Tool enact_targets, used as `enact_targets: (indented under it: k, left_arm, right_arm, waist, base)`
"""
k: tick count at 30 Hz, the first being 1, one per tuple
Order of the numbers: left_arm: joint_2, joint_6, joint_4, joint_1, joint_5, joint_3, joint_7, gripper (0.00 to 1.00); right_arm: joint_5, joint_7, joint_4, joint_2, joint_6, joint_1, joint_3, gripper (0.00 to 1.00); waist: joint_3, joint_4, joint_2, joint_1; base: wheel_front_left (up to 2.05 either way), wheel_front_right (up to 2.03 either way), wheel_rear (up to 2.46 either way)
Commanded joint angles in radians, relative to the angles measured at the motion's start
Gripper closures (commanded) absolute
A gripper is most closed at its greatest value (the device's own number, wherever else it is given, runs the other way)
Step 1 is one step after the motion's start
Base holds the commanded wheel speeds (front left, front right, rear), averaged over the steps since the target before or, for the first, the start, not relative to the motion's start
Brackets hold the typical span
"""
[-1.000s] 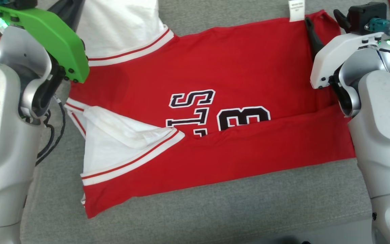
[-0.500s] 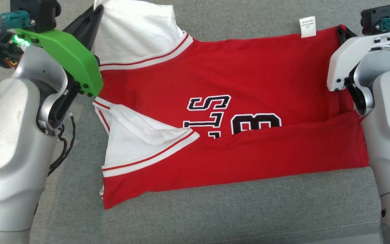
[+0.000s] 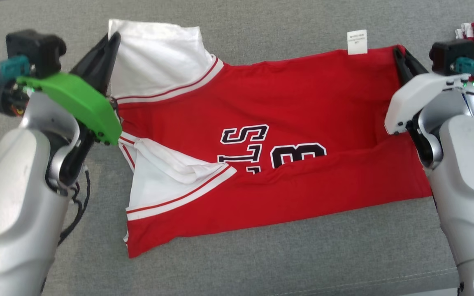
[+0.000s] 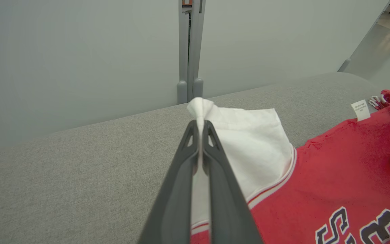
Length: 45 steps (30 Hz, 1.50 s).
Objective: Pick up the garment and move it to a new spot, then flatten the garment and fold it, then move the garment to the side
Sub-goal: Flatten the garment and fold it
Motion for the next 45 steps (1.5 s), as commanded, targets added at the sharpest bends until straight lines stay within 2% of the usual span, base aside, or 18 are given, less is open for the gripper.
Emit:
enact_targets:
  k: [1, 7, 14, 23, 29, 30, 31, 32, 33, 34, 39, 45]
  left_arm:
    - [0.012, -0.001, -0.026, 0.058, -0.008, 0.006, -0.021, 1.00]
    - [0.036, 0.046, -0.167, 0.283, -0.019, 0.027, -0.092, 1.00]
    - [0.007, 0.103, -0.268, 0.502, -0.052, 0.037, -0.161, 1.00]
    - [-0.050, 0.140, -0.280, 0.649, -0.081, 0.030, -0.232, 1.00]
    - [-0.068, 0.138, -0.236, 0.686, -0.081, 0.009, -0.245, 1.00]
    - [-0.072, 0.133, -0.223, 0.687, -0.083, 0.002, -0.247, 1.00]
    - [-0.074, 0.131, -0.213, 0.688, -0.084, -0.002, -0.247, 1.00]
    - [-0.076, 0.131, -0.201, 0.690, -0.085, -0.006, -0.249, 0.80]
    - [-0.079, 0.129, -0.197, 0.693, -0.087, -0.007, -0.253, 0.64]
    - [-0.083, 0.134, -0.190, 0.697, -0.088, -0.004, -0.259, 0.00]
    - [-0.091, 0.163, -0.190, 0.722, -0.091, 0.023, -0.301, 0.00]
    - [-0.090, 0.220, -0.235, 0.731, -0.064, 0.087, -0.396, 0.00]
  right_arm:
    - [0.018, -0.024, -0.016, -0.013, -0.001, 0.042, -0.002, 1.00]
    - [0.088, -0.090, -0.120, -0.032, -0.001, 0.201, -0.017, 1.00]
    - [0.120, -0.107, -0.253, -0.016, -0.001, 0.374, -0.077, 1.00]
    - [0.106, -0.086, -0.360, 0.022, -0.001, 0.492, -0.154, 1.00]
    - [0.103, -0.077, -0.383, 0.050, -0.001, 0.542, -0.175, 1.00]
    - [0.104, -0.077, -0.380, 0.058, -0.001, 0.551, -0.178, 0.93]
    - [0.107, -0.078, -0.376, 0.062, -0.001, 0.557, -0.178, 0.75]
    - [0.111, -0.087, -0.374, 0.067, -0.001, 0.560, -0.183, 0.20]
    - [0.110, -0.096, -0.373, 0.068, -0.001, 0.562, -0.190, 0.04]
    - [0.107, -0.105, -0.370, 0.070, -0.001, 0.570, -0.197, 0.00]
    - [0.109, -0.154, -0.371, 0.095, -0.001, 0.601, -0.242, 0.00]
    - [0.109, -0.190, -0.399, 0.117, -0.001, 0.634, -0.309, 0.00]
  waist:
    - [-0.027, -0.004, 0.0000, -0.0001]
    - [-0.064, 0.007, 0.0000, -0.0001]
    - [-0.088, 0.025, 0.0000, -0.0001]
    - [-0.099, 0.031, 0.0000, -0.0001]
    - [-0.104, 0.038, 0.0000, -0.0001]
    - [-0.105, 0.038, 0.0000, -0.0001]
    - [-0.107, 0.038, 0.0000, -0.0001]
    - [-0.108, 0.037, 0.0000, -0.0001]
    - [-0.109, 0.037, 0.0000, -0.0001]
    - [-0.110, 0.037, 0.0000, -0.0001]
    - [-0.119, 0.037, 0.0000, -0.0001]
    - [-0.138, 0.043, 0.0000, -0.0001]
  base:
    - [0.00, 0.00, 0.00]
    - [0.00, 0.00, 0.00]
    - [0.00, 0.00, 0.00]
    - [0.00, 0.00, 0.00]
    - [0.00, 0.00, 0.00]
    - [0.00, 0.00, 0.00]
    - [0.00, 0.00, 0.00]
    - [0.00, 0.00, 0.00]
    - [0.00, 0.00, 0.00]
    - [0.00, 0.00, 0.00]
    - [0.00, 0.00, 0.00]
    - [0.00, 0.00, 0.00]
